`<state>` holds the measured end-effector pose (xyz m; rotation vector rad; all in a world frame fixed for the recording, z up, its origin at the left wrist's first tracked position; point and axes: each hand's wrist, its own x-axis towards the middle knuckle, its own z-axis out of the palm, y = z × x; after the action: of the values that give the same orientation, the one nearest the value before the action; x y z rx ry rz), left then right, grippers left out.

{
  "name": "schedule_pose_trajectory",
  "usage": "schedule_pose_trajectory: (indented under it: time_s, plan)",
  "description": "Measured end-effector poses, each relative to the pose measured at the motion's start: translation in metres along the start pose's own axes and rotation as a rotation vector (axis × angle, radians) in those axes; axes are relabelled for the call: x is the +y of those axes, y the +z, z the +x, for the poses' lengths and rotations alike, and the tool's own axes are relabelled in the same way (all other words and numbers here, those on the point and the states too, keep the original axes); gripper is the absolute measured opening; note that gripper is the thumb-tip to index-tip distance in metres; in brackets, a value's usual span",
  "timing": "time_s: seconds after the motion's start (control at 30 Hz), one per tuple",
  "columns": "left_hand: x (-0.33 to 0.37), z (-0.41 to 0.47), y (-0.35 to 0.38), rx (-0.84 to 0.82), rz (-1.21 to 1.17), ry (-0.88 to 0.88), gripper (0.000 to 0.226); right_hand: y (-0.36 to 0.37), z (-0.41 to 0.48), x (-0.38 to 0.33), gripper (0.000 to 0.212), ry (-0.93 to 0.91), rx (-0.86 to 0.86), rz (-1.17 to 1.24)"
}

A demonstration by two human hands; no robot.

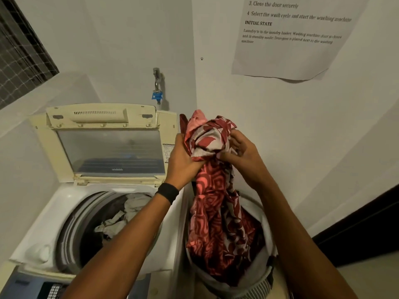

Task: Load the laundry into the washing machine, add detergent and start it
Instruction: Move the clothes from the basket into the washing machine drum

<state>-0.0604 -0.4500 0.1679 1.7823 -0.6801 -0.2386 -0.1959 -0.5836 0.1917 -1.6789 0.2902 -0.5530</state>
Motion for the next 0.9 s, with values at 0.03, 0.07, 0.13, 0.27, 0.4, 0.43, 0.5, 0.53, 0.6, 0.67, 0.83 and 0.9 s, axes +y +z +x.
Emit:
schedule_pose_trajectory:
  time_s: [0.03, 0.07, 0.13, 0.27, 0.4, 0.43, 0.5, 0.53, 0.6, 0.67, 0.83, 0.9]
  plan:
    - [0.0, 0.003, 0.0, 0.033, -0.02, -0.003, 0.073, -0.002, -0.007, 0.009, 0.081, -0.038, 0.041, -0.06]
    - [0.003, 0.004, 0.001, 0.058, -0.039, -0.01, 0.068, 0.0, -0.016, 0.021, 0.097, -0.026, 0.073, -0.114]
    - [0.008, 0.008, 0.004, 0.101, -0.068, 0.003, 0.062, 0.014, -0.043, 0.058, 0.123, 0.141, -0.001, -0.184]
    - [0.013, 0.007, 0.005, 0.13, -0.03, 0.021, 0.062, 0.037, -0.08, 0.122, 0.094, 0.448, -0.21, -0.319]
    - [-0.001, 0.007, -0.009, 0.218, 0.113, 0.038, 0.075, 0.002, -0.068, 0.081, 0.027, 0.289, -0.136, -0.367]
    - [-0.008, 0.007, -0.014, 0.221, 0.175, 0.053, 0.078, -0.01, -0.064, 0.056, 0.025, 0.25, -0.086, -0.313]
    - [-0.021, 0.003, -0.016, 0.192, 0.286, 0.061, 0.085, -0.029, -0.052, 0.009, 0.031, 0.095, 0.043, -0.221]
    - [-0.023, 0.001, -0.014, 0.169, 0.313, 0.055, 0.089, -0.034, -0.044, -0.01, 0.032, -0.005, 0.103, -0.209]
    - [-0.022, -0.003, -0.006, 0.101, 0.329, 0.048, 0.098, -0.026, -0.026, -0.031, 0.026, -0.134, 0.22, -0.218]
    - [-0.014, -0.004, 0.003, -0.042, 0.254, 0.027, 0.107, -0.004, -0.008, -0.034, 0.022, -0.168, 0.345, -0.106]
    - [0.002, -0.02, -0.002, -0.412, -0.328, -0.248, 0.074, 0.03, 0.015, 0.001, 0.03, -0.051, 0.464, -0.038]
    - [0.005, -0.029, -0.011, -0.514, -0.38, -0.245, 0.082, 0.032, 0.017, 0.008, 0.035, -0.013, 0.413, 0.053]
